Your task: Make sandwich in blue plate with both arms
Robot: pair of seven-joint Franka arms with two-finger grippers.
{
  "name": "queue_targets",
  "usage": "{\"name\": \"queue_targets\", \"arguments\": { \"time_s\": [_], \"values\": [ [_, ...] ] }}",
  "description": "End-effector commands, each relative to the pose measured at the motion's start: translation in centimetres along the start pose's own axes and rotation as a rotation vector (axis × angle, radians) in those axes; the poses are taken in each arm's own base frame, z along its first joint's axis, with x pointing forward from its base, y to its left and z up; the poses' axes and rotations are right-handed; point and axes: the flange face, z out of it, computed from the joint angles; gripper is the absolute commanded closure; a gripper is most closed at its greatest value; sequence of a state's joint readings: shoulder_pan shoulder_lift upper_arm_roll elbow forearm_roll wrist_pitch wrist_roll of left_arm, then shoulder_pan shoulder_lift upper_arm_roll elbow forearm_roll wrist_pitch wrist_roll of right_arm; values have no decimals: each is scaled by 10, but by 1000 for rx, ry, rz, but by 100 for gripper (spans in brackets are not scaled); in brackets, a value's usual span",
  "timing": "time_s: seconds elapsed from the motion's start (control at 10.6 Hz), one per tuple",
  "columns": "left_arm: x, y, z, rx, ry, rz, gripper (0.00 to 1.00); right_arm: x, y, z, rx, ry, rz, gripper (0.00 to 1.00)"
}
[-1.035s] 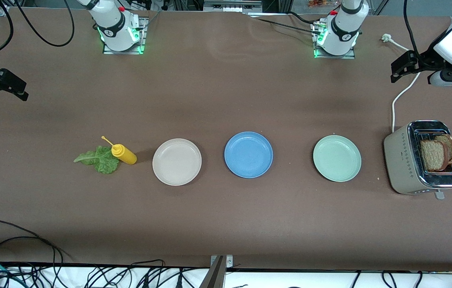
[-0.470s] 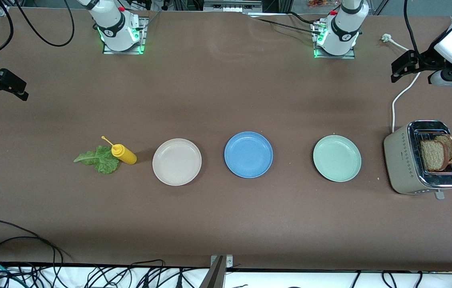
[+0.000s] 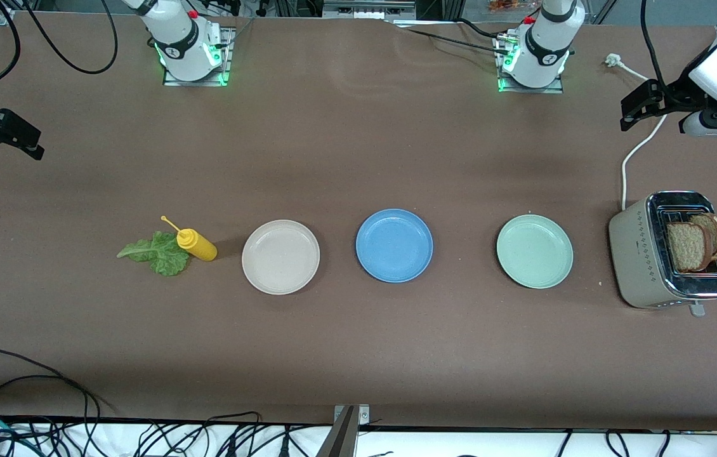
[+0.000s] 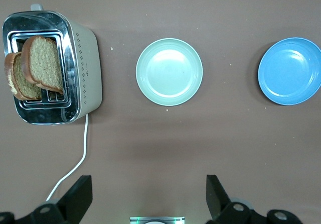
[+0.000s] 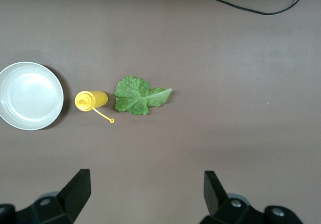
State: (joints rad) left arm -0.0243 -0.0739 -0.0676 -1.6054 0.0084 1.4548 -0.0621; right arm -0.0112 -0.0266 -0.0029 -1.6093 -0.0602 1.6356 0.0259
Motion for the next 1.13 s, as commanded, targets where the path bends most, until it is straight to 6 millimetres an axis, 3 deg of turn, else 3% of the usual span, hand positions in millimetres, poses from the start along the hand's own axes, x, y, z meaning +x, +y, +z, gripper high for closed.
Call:
{"name": "queue_targets", "arguments": {
  "time_s": [0.0,0.19,1.03],
  "values": [
    [1,0,-7,-17,-1,5,0,-2,8,-7,21,-2,14,0],
    [2,1,-6,-16,-2,8,0,-3,18,-7,48,-2,39,0],
    [2,1,-6,-16,-1,6,0,-2,17,-7,45,-2,32,0]
  ]
}}
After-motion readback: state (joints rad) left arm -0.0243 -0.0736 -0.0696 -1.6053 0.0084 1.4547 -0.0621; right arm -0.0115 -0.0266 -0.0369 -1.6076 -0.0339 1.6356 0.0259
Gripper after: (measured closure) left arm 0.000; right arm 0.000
